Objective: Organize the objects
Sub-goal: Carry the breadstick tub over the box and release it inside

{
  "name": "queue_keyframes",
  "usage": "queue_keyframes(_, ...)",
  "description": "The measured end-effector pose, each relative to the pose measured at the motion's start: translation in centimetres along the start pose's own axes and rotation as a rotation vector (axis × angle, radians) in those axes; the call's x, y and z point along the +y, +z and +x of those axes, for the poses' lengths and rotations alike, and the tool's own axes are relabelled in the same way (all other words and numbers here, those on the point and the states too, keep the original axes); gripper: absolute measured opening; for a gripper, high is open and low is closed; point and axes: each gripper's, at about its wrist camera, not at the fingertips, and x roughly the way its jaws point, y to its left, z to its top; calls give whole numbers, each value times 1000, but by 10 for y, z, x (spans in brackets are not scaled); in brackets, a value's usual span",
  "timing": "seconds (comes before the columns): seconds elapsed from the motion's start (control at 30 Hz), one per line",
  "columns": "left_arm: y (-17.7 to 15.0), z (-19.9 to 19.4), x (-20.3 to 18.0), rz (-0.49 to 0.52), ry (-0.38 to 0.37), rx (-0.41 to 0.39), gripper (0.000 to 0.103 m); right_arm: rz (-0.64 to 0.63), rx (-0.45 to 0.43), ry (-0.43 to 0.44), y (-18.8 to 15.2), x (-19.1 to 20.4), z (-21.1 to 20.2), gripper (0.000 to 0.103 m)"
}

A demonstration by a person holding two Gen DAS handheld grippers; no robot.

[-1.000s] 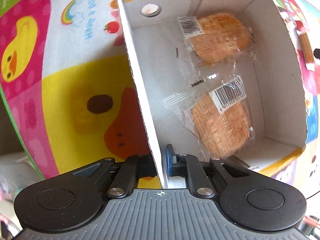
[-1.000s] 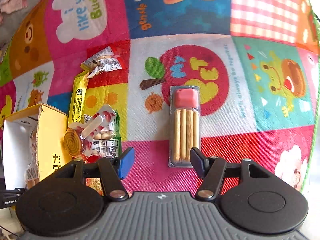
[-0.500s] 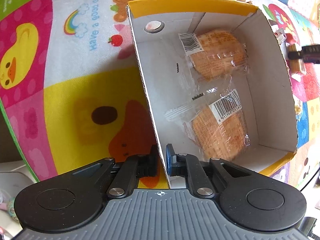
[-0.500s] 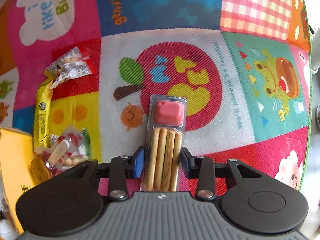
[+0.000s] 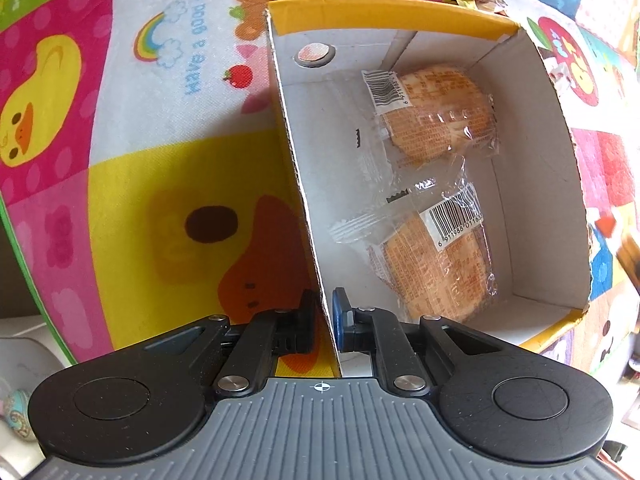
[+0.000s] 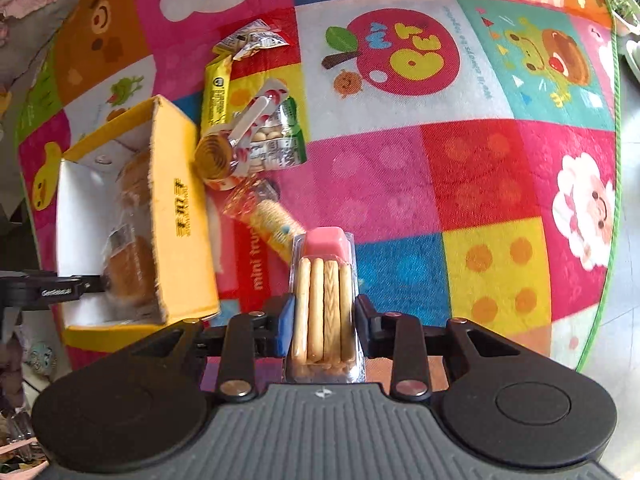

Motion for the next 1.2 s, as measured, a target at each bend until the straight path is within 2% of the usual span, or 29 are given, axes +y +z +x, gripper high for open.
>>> queue_keyframes(0.17, -2, 0, 4, -1, -4, -5, 11, 37, 2, 74, -16, 14, -38, 31)
queue_keyframes(0.37, -6, -1, 15, -38, -35, -20, 12, 5, -29, 160, -12, 52, -84, 31)
queue_keyframes(0.5, -11, -1, 18, -43, -29, -32, 12, -33, -104, 214, 8, 86, -114, 31)
queue_keyframes(0.67, -17, -2, 22, -80, -40, -37, 12, -66, -215, 332, 27, 122, -142, 31)
queue_keyframes(0.77, -19, -1, 23, -81, -35, -38, 12, -126, -225, 302, 26, 136, -139, 34)
queue_keyframes(0.9, -21, -2, 23, -89, -30, -39, 12, -185, -203, 233, 15, 134, -124, 37)
queue_keyframes(0.97, -20, -3, 22, -87, -24, -36, 12, -225, -198, 178, 6, 125, -113, 49)
queue_keyframes(1.03, -21, -1, 21, -86, -14, -26, 11, -278, -198, 112, -4, 112, -96, 70)
queue_keyframes(1.07, -20, 1, 18, -85, -7, -21, 11, -306, -186, 67, -9, 104, -83, 73)
queue_keyframes(1.13, -20, 1, 16, -85, 2, -14, 11, -314, -84, -45, -21, 79, -42, 74)
queue_keyframes(1.2, -19, 2, 16, -93, 5, -10, 11, -286, 10, -122, -34, 51, -10, 74)
